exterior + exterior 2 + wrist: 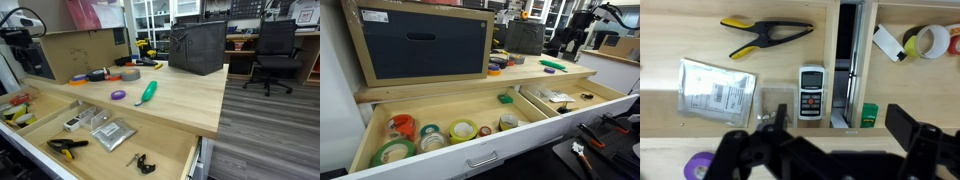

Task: Pick up the yellow and black masking tape and put it in the left drawer

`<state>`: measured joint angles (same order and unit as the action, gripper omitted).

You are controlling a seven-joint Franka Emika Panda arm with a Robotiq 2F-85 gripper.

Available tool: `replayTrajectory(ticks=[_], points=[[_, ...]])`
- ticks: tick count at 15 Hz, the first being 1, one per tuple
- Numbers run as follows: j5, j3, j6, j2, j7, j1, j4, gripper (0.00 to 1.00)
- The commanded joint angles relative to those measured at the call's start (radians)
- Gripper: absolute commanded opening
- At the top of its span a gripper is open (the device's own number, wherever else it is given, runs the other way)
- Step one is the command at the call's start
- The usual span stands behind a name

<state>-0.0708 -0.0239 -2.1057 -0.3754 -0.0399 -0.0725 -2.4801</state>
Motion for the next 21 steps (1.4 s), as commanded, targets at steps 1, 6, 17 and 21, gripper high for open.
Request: replayTrajectory(ticks=[1, 6, 17, 21], points=[[0.054, 0.025, -0.001, 0.056, 0.025, 0.054, 0.061, 1.0], [0.074, 0.061, 0.038, 0.161, 0.003, 0.099, 0.194, 1.0], [-0.006, 0.03, 0.306, 0.365, -0.01, 0.074, 0.585, 1.0], [0.045, 0.013, 0.367, 0.395, 0.01, 0.064, 0.668, 1.0]])
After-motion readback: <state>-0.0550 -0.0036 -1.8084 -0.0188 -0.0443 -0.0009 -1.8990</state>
